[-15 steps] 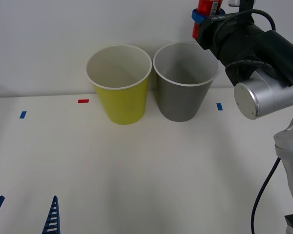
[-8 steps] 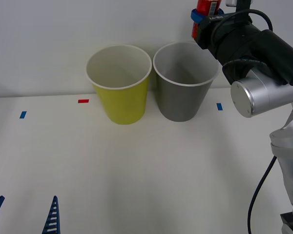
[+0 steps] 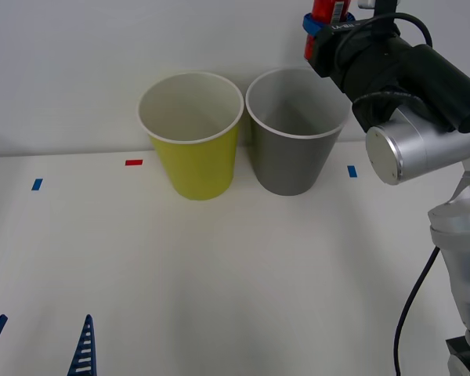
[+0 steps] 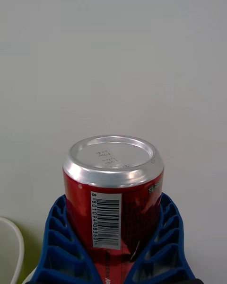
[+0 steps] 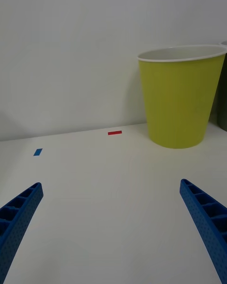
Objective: Put cans in the gray bin and PET bottles in the light green bin.
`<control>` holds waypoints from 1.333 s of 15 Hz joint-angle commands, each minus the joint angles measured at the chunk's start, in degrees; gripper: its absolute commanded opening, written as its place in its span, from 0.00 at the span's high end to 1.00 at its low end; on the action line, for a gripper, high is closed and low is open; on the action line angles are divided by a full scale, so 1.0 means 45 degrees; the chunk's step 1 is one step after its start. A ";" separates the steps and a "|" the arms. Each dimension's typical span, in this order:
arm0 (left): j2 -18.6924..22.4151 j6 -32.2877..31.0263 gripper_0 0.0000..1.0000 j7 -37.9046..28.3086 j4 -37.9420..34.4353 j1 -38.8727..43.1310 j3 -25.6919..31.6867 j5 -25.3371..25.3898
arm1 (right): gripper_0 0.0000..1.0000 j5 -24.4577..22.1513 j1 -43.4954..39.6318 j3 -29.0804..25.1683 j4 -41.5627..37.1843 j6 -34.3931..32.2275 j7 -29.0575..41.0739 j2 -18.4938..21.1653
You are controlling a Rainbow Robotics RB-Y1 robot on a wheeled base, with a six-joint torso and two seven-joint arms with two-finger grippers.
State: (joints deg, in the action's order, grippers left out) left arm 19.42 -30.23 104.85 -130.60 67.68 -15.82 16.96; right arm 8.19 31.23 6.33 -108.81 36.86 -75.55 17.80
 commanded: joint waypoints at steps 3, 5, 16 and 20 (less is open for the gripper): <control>0.0000 0.0000 0.00 0.0000 0.0000 0.0000 0.0000 0.0000 | 0.92 -0.0218 0.0091 0.0001 0.0118 -0.0007 -0.0008 -0.0030; 0.0000 0.0000 0.00 0.0000 0.0000 0.0000 0.0000 0.0000 | 0.00 -0.0296 0.0071 0.0079 0.0137 0.0013 0.0031 -0.0030; 0.0000 0.0000 0.00 0.0000 0.0000 0.0000 0.0000 0.0000 | 0.00 -0.0784 0.0052 0.0391 0.0118 -0.0085 0.0070 -0.0069; 0.0000 0.0000 0.00 0.0000 0.0000 0.0000 0.0000 0.0000 | 0.00 -0.1429 -0.1179 0.0333 -0.1093 -0.0221 0.0168 -0.0381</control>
State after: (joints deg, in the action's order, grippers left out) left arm 19.42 -30.23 104.85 -130.61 67.68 -15.82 16.96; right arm 2.75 27.34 7.97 -112.31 35.89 -74.89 16.61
